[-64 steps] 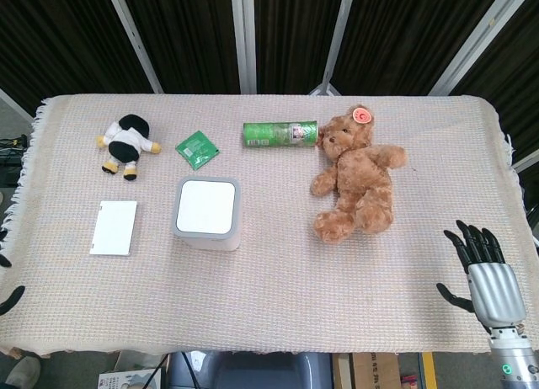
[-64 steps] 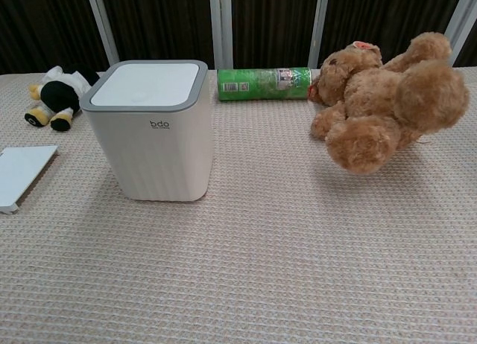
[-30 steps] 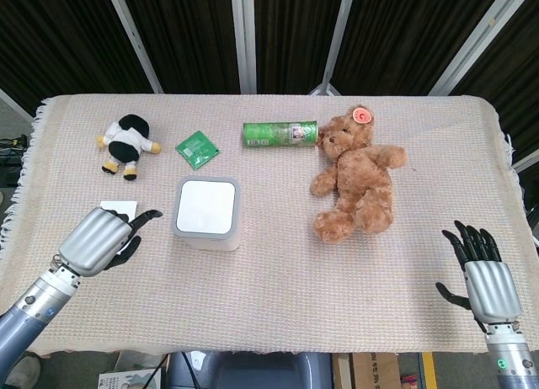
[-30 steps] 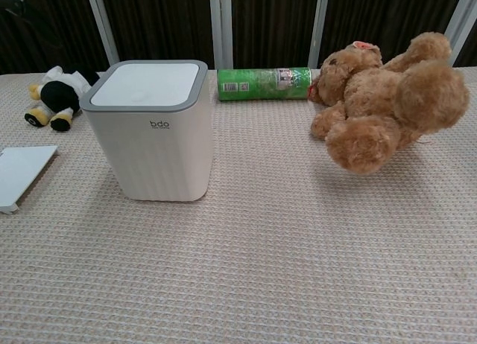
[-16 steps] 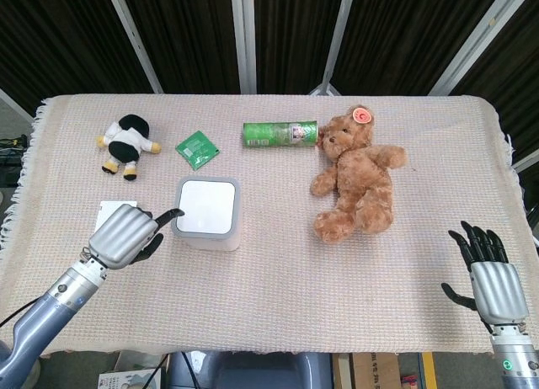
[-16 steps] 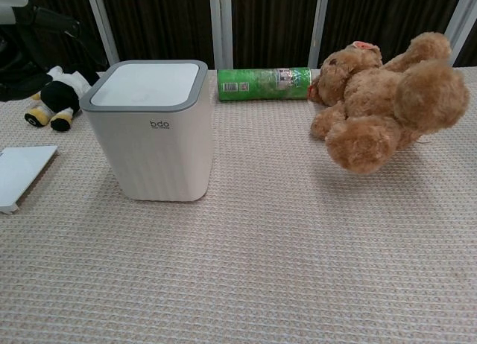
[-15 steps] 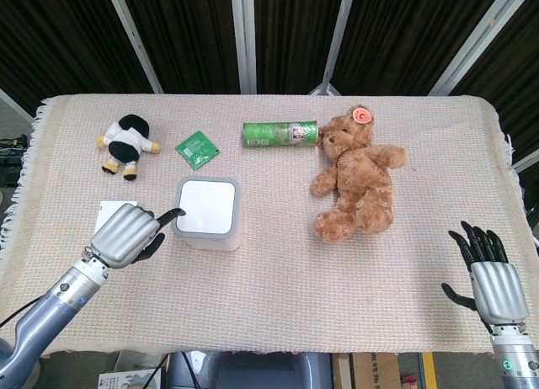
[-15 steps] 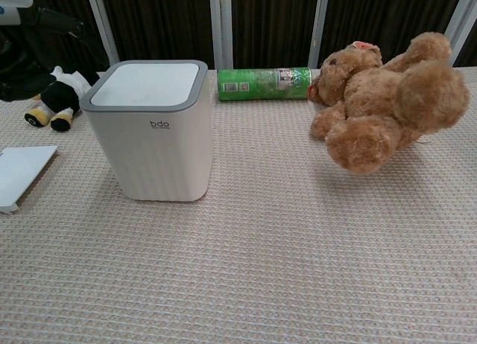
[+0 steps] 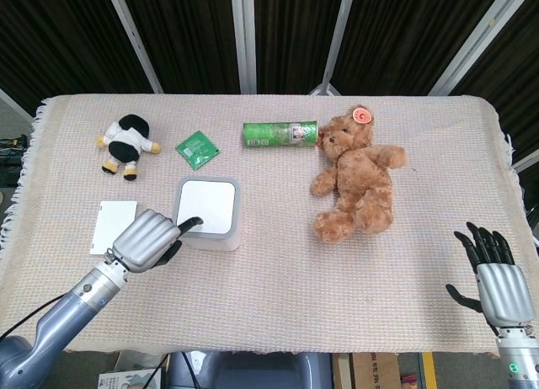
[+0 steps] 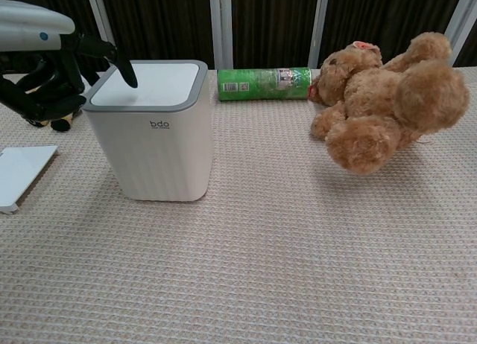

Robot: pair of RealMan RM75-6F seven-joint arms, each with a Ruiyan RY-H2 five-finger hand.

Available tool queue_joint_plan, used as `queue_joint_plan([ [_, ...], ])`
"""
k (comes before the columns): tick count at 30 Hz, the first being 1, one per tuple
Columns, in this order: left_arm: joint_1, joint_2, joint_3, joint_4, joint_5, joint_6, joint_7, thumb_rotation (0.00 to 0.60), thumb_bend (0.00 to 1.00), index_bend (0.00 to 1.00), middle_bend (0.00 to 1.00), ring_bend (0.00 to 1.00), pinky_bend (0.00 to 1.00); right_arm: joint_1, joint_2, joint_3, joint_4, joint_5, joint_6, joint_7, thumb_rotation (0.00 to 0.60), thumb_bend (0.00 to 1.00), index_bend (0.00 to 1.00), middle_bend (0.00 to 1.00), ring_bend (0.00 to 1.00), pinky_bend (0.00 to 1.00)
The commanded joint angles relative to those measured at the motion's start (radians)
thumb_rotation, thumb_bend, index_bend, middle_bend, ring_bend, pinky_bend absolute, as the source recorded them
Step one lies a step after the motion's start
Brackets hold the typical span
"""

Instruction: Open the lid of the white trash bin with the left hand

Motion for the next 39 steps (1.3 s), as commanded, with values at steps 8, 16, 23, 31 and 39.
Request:
queue_joint_plan([
  [8, -0.031, -0.042, 0.010, 0.029, -0.035, 0.005, 0.057, 0.600, 0.74, 0.24, 0.83, 0.68, 0.71, -0.003, 0.003, -0.002, 0.005, -0.005, 0.004, 0.003, 0.600, 0.19, 0.15, 0.04, 0.00, 0.00],
  [16, -0.049, -0.047, 0.029, 0.026, -0.076, -0.003, 0.093, 0.600, 0.74, 0.25, 0.83, 0.69, 0.71, -0.005, 0.006, -0.003, 0.008, -0.007, 0.006, 0.009, 0.600, 0.19, 0.15, 0.04, 0.00, 0.00],
  [23, -0.068, -0.045, 0.044, 0.023, -0.118, -0.014, 0.121, 0.600, 0.74, 0.26, 0.84, 0.69, 0.71, -0.009, 0.009, -0.004, 0.007, -0.012, 0.012, 0.013, 0.600, 0.19, 0.15, 0.04, 0.00, 0.00],
  [31, -0.071, -0.030, 0.040, -0.018, -0.109, 0.032, 0.135, 0.600, 0.69, 0.24, 0.80, 0.69, 0.71, -0.011, 0.010, -0.004, 0.009, -0.014, 0.014, 0.015, 0.600, 0.19, 0.15, 0.04, 0.00, 0.00],
  [39, 0.055, 0.026, 0.051, -0.145, 0.128, 0.291, 0.100, 0.600, 0.37, 0.20, 0.51, 0.51, 0.62, -0.008, 0.011, -0.006, 0.013, -0.011, 0.005, 0.017, 0.600, 0.19, 0.15, 0.04, 0.00, 0.00],
])
